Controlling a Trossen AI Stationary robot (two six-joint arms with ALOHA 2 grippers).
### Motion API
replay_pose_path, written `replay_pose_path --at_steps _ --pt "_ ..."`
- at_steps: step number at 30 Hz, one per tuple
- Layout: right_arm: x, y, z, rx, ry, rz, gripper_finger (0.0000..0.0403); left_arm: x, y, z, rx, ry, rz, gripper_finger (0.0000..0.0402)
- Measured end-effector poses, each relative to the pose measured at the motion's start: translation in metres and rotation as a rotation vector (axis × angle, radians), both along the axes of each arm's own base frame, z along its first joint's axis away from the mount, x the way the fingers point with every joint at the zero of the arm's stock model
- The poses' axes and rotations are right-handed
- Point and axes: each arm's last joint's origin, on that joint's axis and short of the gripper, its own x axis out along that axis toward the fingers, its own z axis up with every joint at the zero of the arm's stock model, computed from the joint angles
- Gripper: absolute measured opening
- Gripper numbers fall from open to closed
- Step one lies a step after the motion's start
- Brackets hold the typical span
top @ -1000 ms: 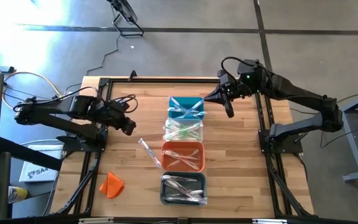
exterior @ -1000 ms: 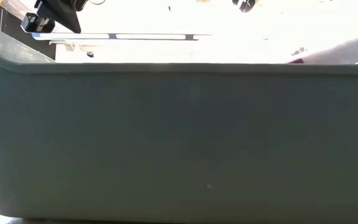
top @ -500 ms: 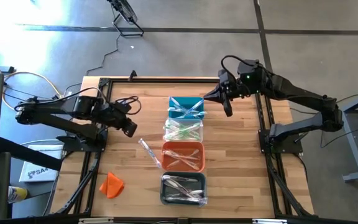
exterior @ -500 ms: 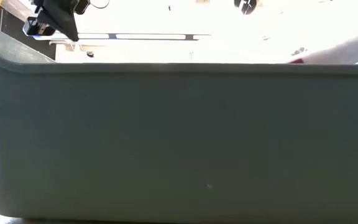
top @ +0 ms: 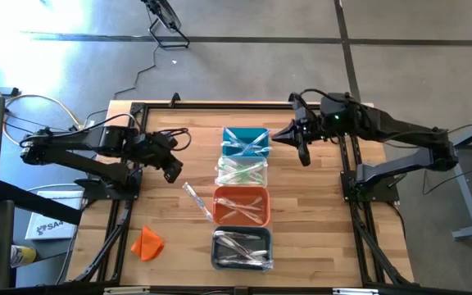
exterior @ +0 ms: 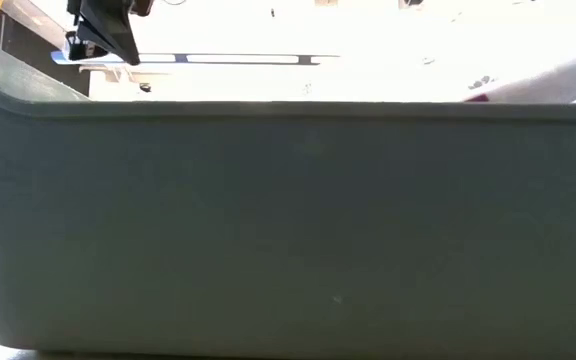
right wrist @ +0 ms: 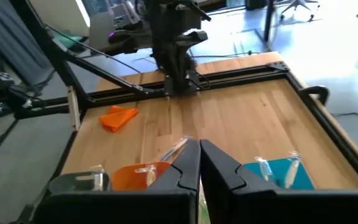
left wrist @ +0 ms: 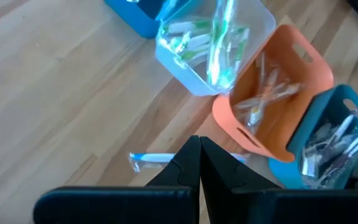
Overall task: Pick & Place Toothbrushes
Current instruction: Put the blue toothbrush into the blue bin
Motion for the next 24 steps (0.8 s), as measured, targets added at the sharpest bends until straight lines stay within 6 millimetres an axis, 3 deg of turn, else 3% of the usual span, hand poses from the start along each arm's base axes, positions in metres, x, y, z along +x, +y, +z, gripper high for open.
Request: replay_pose_path --at_steps 9,16,22,24 --pt "-0.021 0.024 0.014 -0.016 -0.056 -0.047 0.0003 0.025 0.032 -0.011 0.062 0.046 -0.089 0.0000" --pt "-0.027 0.033 0.009 -0.016 0.005 -0.124 0.0002 0.041 0.050 -0.023 0.045 0.061 -0.216 0.0000" --pt "-0.032 0.033 0.008 -0.044 0.023 -0.208 0.0002 0.047 0.055 -0.030 0.082 0.098 -0.273 0.0000" --pt "-0.036 0.034 0.010 -0.001 0.020 -0.154 0.0002 0.047 0.054 -0.031 0.091 0.103 -0.322 0.0000"
